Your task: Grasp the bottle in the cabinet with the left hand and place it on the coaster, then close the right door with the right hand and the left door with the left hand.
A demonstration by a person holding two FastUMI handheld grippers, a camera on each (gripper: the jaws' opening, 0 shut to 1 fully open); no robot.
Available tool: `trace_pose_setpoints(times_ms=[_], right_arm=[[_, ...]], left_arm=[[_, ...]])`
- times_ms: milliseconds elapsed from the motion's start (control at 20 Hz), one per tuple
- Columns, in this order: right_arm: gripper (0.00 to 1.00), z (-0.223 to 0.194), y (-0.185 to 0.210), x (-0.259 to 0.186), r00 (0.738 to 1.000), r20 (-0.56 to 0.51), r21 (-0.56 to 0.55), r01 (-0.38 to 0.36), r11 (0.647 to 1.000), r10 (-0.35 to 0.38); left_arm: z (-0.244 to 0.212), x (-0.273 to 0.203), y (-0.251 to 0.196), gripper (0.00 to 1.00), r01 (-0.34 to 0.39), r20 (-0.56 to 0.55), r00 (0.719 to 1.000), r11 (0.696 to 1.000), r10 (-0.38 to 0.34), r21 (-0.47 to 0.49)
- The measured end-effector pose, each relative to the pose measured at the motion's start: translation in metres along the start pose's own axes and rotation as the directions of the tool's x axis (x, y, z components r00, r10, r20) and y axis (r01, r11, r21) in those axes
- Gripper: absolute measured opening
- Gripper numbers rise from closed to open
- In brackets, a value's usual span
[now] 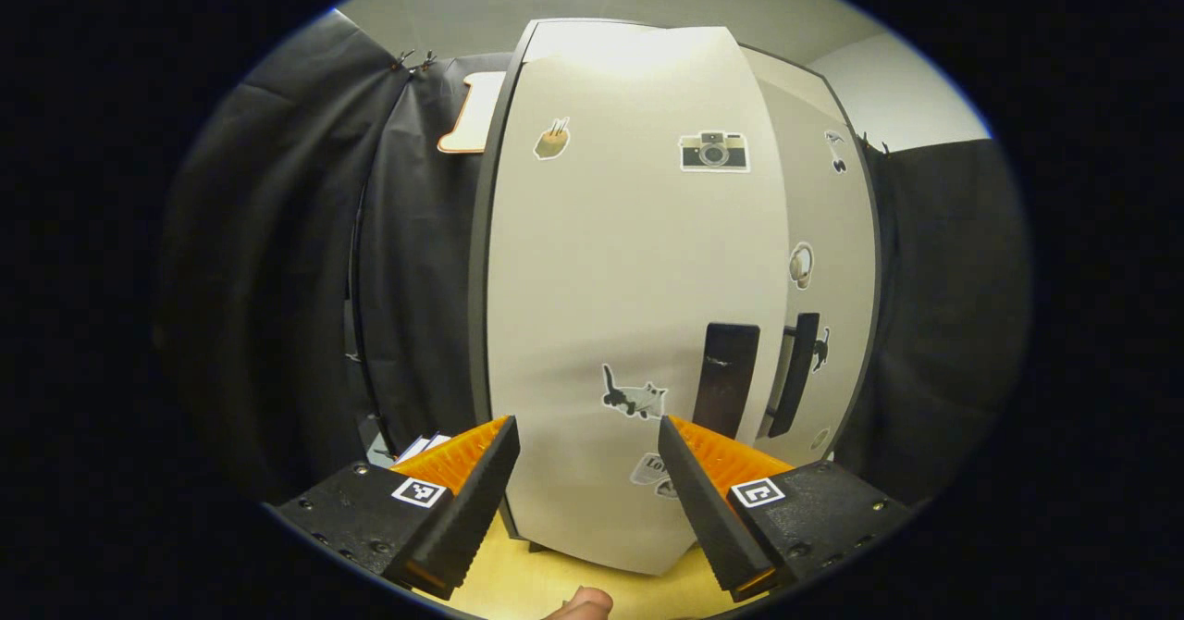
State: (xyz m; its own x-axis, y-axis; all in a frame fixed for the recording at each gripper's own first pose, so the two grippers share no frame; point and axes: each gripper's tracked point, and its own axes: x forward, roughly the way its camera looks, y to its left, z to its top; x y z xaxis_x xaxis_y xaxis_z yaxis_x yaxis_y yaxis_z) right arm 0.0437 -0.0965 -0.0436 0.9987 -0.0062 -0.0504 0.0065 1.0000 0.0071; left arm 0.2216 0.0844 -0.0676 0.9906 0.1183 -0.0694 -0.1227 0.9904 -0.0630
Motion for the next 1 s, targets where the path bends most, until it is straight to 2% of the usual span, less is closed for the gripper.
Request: trace_pose_setpoints(times_ms=[50,150,250,300,500,750,800,850,1000], right_arm=[[0.94,-0.001,-0.001,0.004,1.000,0.001,-0.004,0.006,1.000,-0.006],[0.94,-0.005,0.005,0.008,1.000,-0.009,0.004,0.005,1.000,-0.005],[0.94,-0.003,0.013,0.011,1.000,-0.008,0.019,-0.011,1.000,0.011],[0.94,0.000,0.017,0.013,1.000,-0.006,0.025,-0.019,1.000,0.019],[0.94,0.015,0.035,0.011,0.999,-0.005,0.078,-0.043,0.996,0.043],[0.94,0.025,0.044,-0.015,0.999,0.010,0.090,-0.050,0.995,0.049],[0.94,0.023,0.046,-0.022,0.999,0.003,0.095,-0.048,0.994,0.048],[0.94,0.021,0.047,-0.031,0.999,-0.004,0.097,-0.047,0.994,0.047],[0.94,0.012,0.052,-0.056,0.999,-0.026,0.074,-0.033,0.997,0.035]], left_arm=[[0.000,0.003,-0.006,0.93,0.009,0.000,1.000,1.000,-0.009,-0.006],[-0.003,0.003,-0.015,0.96,0.025,-0.007,1.000,1.000,-0.025,-0.006],[-0.004,-0.003,-0.023,0.93,0.039,-0.009,0.999,0.999,-0.038,0.007],[-0.004,-0.006,-0.025,0.96,0.041,-0.010,0.999,0.999,-0.041,0.011],[-0.004,-0.036,-0.033,0.96,0.059,-0.026,0.998,0.998,-0.059,-0.009],[0.006,-0.087,-0.042,0.96,0.065,-0.012,0.998,0.998,-0.065,0.000],[0.007,-0.098,-0.044,0.93,0.070,-0.008,0.998,0.998,-0.070,0.006],[0.008,-0.109,-0.046,0.96,0.073,-0.005,0.997,0.997,-0.073,0.012],[0.004,-0.141,-0.054,0.96,0.098,-0.015,0.995,0.995,-0.097,0.025]])
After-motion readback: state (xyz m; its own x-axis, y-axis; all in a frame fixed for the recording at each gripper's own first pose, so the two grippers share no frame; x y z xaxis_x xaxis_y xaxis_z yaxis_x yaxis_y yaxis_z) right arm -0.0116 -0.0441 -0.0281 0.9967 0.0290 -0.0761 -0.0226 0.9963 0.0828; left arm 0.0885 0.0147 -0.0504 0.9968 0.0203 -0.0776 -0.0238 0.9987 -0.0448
